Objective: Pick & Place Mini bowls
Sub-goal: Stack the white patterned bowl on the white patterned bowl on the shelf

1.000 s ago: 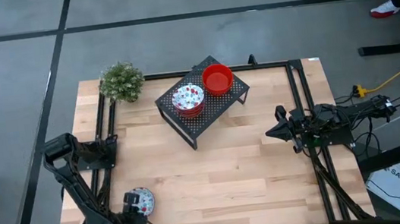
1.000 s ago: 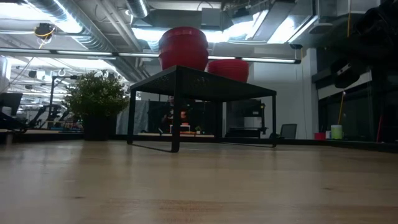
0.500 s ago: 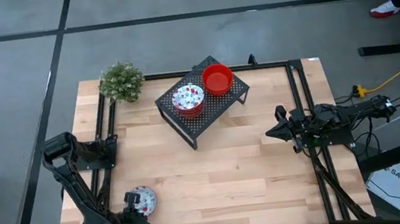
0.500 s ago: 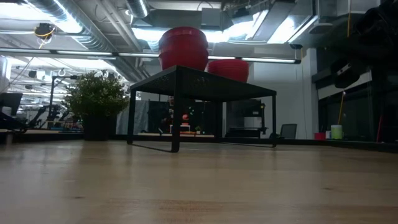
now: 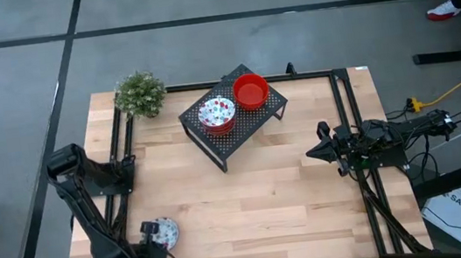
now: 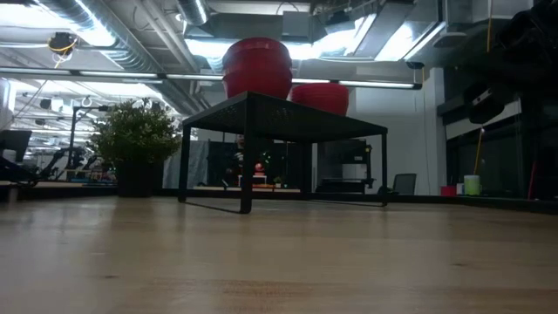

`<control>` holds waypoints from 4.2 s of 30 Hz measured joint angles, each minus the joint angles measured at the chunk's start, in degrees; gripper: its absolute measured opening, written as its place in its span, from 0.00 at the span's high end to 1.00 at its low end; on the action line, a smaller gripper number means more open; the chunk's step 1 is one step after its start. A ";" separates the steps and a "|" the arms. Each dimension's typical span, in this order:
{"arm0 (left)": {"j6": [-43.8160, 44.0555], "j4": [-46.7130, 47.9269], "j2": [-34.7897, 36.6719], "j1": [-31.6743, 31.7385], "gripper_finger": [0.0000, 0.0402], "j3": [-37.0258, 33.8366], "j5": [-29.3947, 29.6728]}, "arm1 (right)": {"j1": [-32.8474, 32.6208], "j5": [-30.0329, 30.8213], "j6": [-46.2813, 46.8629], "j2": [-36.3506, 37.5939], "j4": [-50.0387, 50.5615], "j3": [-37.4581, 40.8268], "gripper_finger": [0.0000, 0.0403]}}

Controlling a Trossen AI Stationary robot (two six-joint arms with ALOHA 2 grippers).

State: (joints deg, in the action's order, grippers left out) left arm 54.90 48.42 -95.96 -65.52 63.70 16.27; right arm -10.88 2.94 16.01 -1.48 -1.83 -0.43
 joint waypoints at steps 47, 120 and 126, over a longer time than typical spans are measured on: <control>-3.96 -2.11 21.79 8.08 0.98 1.57 13.41 | 0.00 0.00 0.00 0.00 0.00 0.00 0.95; -48.86 -2.54 17.57 68.18 0.98 31.63 4.75 | 0.01 0.01 0.00 0.00 -0.01 0.00 0.95; -49.75 1.86 14.07 70.45 0.98 34.86 1.02 | -0.01 0.02 0.00 0.00 -0.01 0.00 0.95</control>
State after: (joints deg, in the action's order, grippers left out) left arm 5.15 50.28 -81.89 4.93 98.57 17.29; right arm -10.89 2.96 16.01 -1.48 -1.84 -0.43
